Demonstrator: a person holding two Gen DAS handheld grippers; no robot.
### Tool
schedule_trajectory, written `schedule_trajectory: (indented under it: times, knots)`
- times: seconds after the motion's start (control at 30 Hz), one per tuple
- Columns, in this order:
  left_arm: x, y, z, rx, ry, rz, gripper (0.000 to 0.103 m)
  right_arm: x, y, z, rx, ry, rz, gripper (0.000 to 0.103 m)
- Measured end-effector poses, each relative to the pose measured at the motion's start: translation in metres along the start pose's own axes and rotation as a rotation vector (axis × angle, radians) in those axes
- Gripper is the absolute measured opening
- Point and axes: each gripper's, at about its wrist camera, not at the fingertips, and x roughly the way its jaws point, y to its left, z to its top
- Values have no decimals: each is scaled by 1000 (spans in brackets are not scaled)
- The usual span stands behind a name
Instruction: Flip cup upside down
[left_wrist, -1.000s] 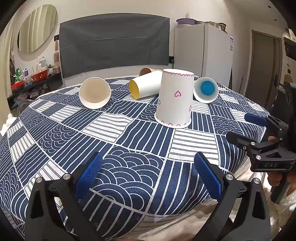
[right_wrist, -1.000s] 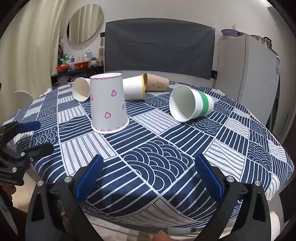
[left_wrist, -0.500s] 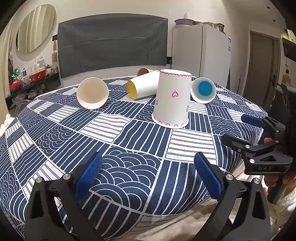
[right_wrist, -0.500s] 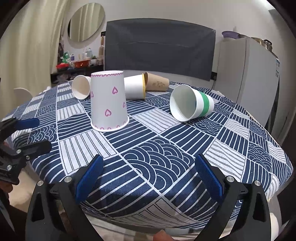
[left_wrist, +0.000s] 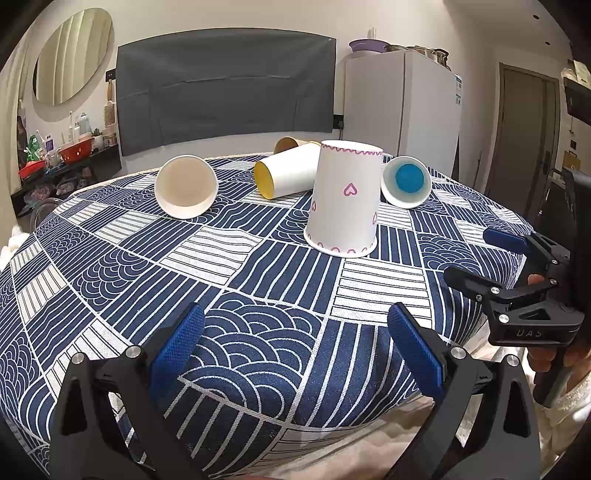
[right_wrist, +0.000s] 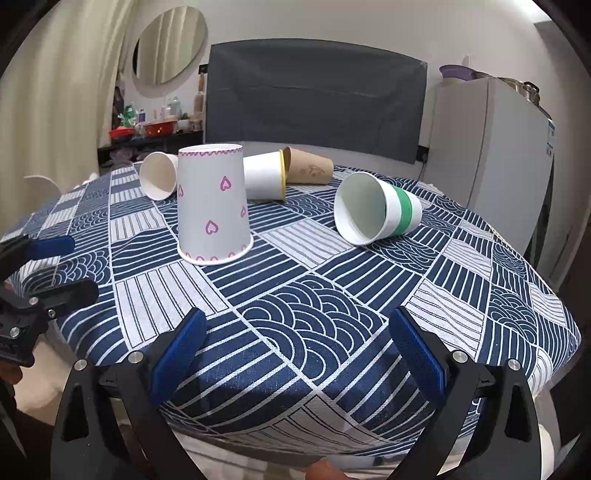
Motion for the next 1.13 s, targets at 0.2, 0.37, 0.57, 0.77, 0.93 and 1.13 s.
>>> schedule_trajectory:
  times: [0.2,0.37,0.57,0.77,0.93,1.13]
  knots:
    - [-1,1,0,-1,-2,1,97,0,-7,2,26,3,-4,95]
    - [-1,2,0,-4,-1,3,97,0,-7,2,24,8,-2,95]
    - [0,2,0,-5,0,3,97,0,-3,1,3,6,-6,95]
    - [0,5,1,-14,2,13,97,0,2,1,-18,3,-11,95]
    - [-1,4,1,-9,-6,32,97,1,3,1,-24,7,-12,95]
    - [-5,6,2,-15,-28,40,97,1,4,5,-25,2,-4,95]
